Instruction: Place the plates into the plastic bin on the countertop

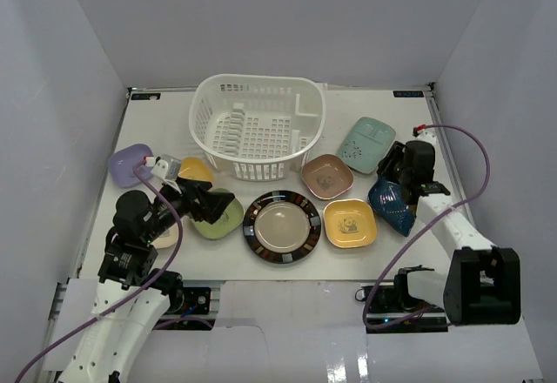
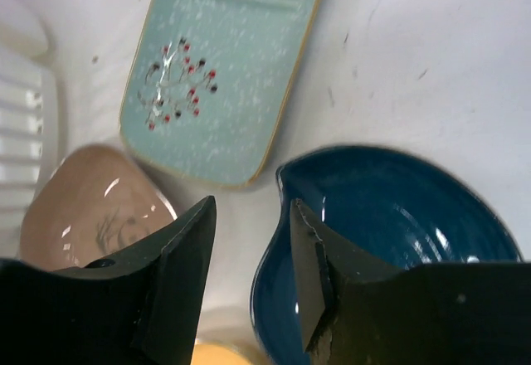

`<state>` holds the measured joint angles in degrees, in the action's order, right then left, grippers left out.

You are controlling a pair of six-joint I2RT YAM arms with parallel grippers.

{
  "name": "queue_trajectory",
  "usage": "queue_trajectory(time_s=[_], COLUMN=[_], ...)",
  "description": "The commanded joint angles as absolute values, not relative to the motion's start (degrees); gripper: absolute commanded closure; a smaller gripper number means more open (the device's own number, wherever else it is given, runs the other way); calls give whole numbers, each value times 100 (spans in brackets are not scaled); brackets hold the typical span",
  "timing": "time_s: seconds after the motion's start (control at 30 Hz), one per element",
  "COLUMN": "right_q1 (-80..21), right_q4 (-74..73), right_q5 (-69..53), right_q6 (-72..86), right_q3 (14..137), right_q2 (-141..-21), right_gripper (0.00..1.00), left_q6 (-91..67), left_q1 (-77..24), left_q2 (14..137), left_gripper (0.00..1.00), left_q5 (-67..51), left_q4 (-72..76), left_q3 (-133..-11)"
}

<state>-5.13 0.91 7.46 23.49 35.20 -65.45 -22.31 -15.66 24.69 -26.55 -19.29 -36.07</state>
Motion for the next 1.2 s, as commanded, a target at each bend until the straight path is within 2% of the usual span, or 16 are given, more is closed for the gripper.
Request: queue_trajectory(time_s=[0.0, 0.17, 0.43, 0.6, 0.67, 0.77, 0.8, 0.9, 1.17], right_q1=[-238, -70, 352, 360, 360, 378, 387, 501, 782], right_q4=[852, 1125, 1125, 1151, 1291, 1537, 1608, 1915, 2442], right_q5=[993, 537, -535, -773, -914, -1063, -1072, -985, -545], right_q6=[2250, 2338, 2540, 2803, 2935, 3207, 3356, 3620, 3666], right_q3=[4016, 4578, 5563, 5888, 5941, 5906, 5871, 5652, 5361], right_q2=[-7091, -8293, -9860, -10555, -10800, -11030, -11065, -10969, -9055], right_gripper=[53, 53, 45, 47, 50, 61, 74, 92, 92], left_q6=[-2171, -2162, -2162, -2171, -2162, -2180, -2171, -2206, -2259], left_q1=[-1635, -1705, -1749, -1749, -1749, -1749, -1749, -1749, -1749], left_q2=[2391, 2373, 2355, 2408, 2434, 2478, 2487, 2531, 2461], left_gripper=[2, 2, 2, 2, 2, 2, 2, 2, 2], left_q5=[-2672, -2654, -2654, -2672, -2663, -2672, -2663, -2637, -2514], left_q4=[-1951, -1960, -1951, -1960, -1951, -1960, -1951, -1951, -1925], left_q3=[-3630, -3621, -3612, -3612, -3612, -3612, -3612, -3612, -3612])
